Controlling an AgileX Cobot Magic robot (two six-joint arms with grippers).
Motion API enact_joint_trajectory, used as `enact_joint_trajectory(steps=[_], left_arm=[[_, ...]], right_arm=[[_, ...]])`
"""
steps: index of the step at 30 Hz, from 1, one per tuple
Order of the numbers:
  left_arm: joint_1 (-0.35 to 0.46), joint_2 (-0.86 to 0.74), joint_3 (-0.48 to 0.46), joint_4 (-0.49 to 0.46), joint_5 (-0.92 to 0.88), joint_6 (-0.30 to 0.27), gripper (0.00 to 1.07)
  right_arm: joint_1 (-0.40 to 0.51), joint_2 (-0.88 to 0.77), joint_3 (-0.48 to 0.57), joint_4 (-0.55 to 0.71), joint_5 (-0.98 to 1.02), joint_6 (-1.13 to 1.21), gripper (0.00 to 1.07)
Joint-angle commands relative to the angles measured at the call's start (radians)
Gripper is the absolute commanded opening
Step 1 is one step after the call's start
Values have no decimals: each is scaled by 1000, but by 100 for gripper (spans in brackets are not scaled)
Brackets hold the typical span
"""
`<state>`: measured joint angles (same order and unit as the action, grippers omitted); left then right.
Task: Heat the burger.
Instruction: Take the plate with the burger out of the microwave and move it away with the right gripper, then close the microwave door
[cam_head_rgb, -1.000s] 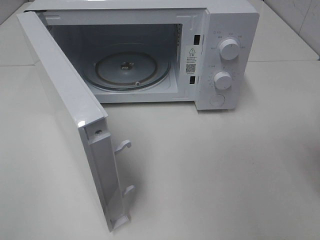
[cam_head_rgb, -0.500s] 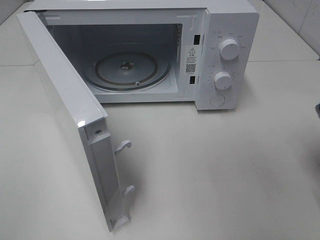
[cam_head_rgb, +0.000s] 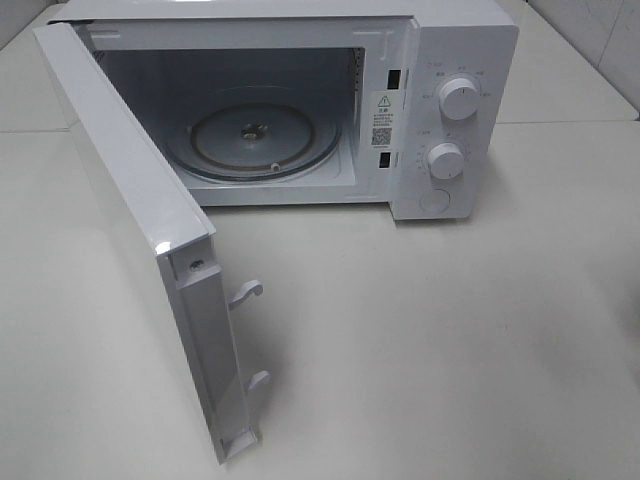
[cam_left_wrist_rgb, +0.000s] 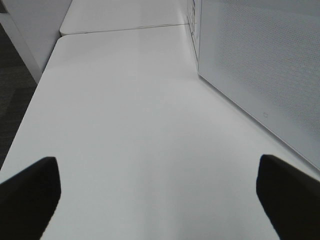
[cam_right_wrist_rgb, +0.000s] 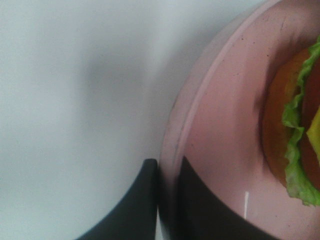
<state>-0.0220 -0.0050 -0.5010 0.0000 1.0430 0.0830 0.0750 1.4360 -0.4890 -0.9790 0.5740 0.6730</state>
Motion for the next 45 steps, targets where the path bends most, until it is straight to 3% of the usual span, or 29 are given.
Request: enact_joint_trajectory(steps=[1,18,20,22,23,24,25,27,28,29,30,31,32,33,35,38,40,43,45], left_arm=[[-2,-20,2,-9,-9,-6,101],[-2,-20,2,-9,-9,-6,101],[-2,-20,2,-9,-9,-6,101],[-2,-20,2,-9,-9,-6,101],[-2,-20,2,-9,-9,-6,101],[-2,-20,2,-9,-9,-6,101],[-2,-20,2,-9,-9,-6,101],[-2,-20,2,-9,-9,-6,101],[-2,-20,2,-9,-9,-6,101],[-2,-20,2,-9,-9,-6,101],[-2,-20,2,-9,-9,-6,101],[-2,-20,2,-9,-9,-6,101],[-2,-20,2,-9,-9,-6,101],[-2,-20,2,-9,-9,-6,101],[-2,-20,2,-9,-9,-6,101],[-2,-20,2,-9,-9,-6,101],[-2,-20,2,-9,-9,-6,101],[-2,-20,2,-9,-9,-6,101],[-2,-20,2,-9,-9,-6,101]], right_arm=[[-5,44,-8,-74,-38,99,2],[-5,194,-9,-68,-173,163,11],[-5,196,-9,-66,-189,155,16],[-5,196,-12,-48,-204,118,28],[-5,196,-12,-48,-204,118,28],[-5,196,-19,-25,-200,87,41],[-5,196,-19,-25,-200,87,41],[-5,196,-20,24,-201,49,60],[-5,196,-20,24,-201,49,60],[-5,196,-20,67,-201,40,72],[-5,196,-20,67,-201,40,72],[-5,193,-23,120,-201,36,82],[-5,191,-31,152,-196,19,85],[-5,191,-31,152,-196,19,85],[-5,158,-72,270,-166,-95,85],[-5,144,-85,304,-155,-124,84],[-5,88,-127,464,-90,-267,80],[-5,71,-135,525,-74,-334,79],[-5,2,-147,792,-32,-643,75]])
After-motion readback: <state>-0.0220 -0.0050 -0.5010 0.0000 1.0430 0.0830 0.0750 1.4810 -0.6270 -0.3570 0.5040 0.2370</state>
